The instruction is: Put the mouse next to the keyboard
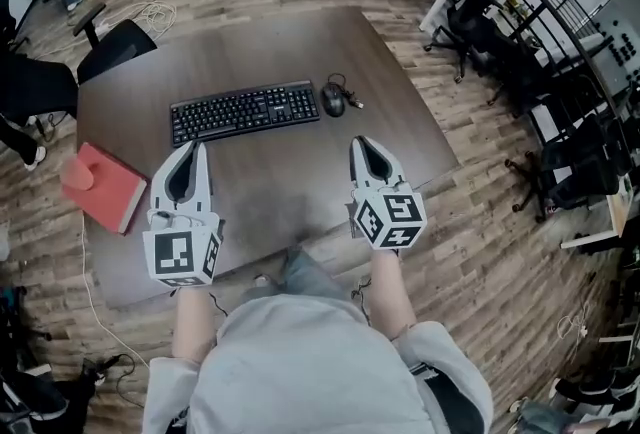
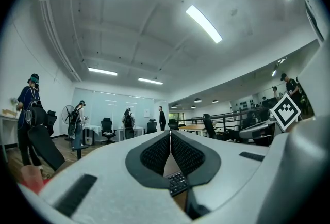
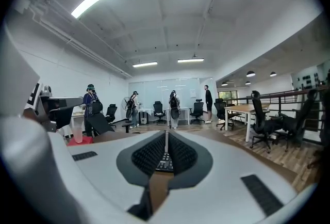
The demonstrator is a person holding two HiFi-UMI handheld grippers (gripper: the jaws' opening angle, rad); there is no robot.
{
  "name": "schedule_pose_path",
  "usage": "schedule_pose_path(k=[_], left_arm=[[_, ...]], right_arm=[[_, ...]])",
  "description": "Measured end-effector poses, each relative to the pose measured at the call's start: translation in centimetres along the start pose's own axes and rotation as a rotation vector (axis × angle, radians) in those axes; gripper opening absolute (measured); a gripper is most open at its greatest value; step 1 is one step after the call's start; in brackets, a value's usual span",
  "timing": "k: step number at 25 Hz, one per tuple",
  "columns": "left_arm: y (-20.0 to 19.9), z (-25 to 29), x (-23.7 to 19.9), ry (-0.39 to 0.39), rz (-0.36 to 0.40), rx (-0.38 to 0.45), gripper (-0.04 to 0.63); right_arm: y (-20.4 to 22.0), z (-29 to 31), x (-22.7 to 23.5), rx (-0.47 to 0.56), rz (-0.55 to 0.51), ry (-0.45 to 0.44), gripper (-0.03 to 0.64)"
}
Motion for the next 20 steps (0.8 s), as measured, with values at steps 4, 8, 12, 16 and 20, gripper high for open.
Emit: schedule_pose_path(k=[4,8,12,16,20], left_arm=[[-0.6,-1.1,-0.3,-0.009,-0.009,0.017,0.011],[-1.1,-2.1,-0.6,-0.015,-0.014,0.020,0.012],[-1.3,-3.0,-0.3,-0.008,-0.011,0.027,0.012],[-1.5,-3.6,0.0,-0.002,-0.006,0.028,0.012],[-1.7,-3.9,-0.1,0.001,-0.004,0.034,0.012]], right_arm=[[-0.9,-1.4,-1.1,0.020,-0.041,0.005,0.020],[-1.8,-2.8,-2.3,0.042,-0.076,0.012,0.020],[-2.1,-4.1,-3.1,0.062,-0.098,0.022,0.020],[-2.5,-5.1,-3.5,0.084,-0.105,0.028,0.020],[-3.0,-5.5,-4.2,0.098,-0.126,0.033,0.020]])
Point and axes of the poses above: the fingertips, and each gripper's own axes: z forward along the fingers, x to its right, y out of its underside, the point moved 4 cm from there along -z, backward along the fingers, and after that the axes turned 4 degrees about -z, right-handed, at the moved point
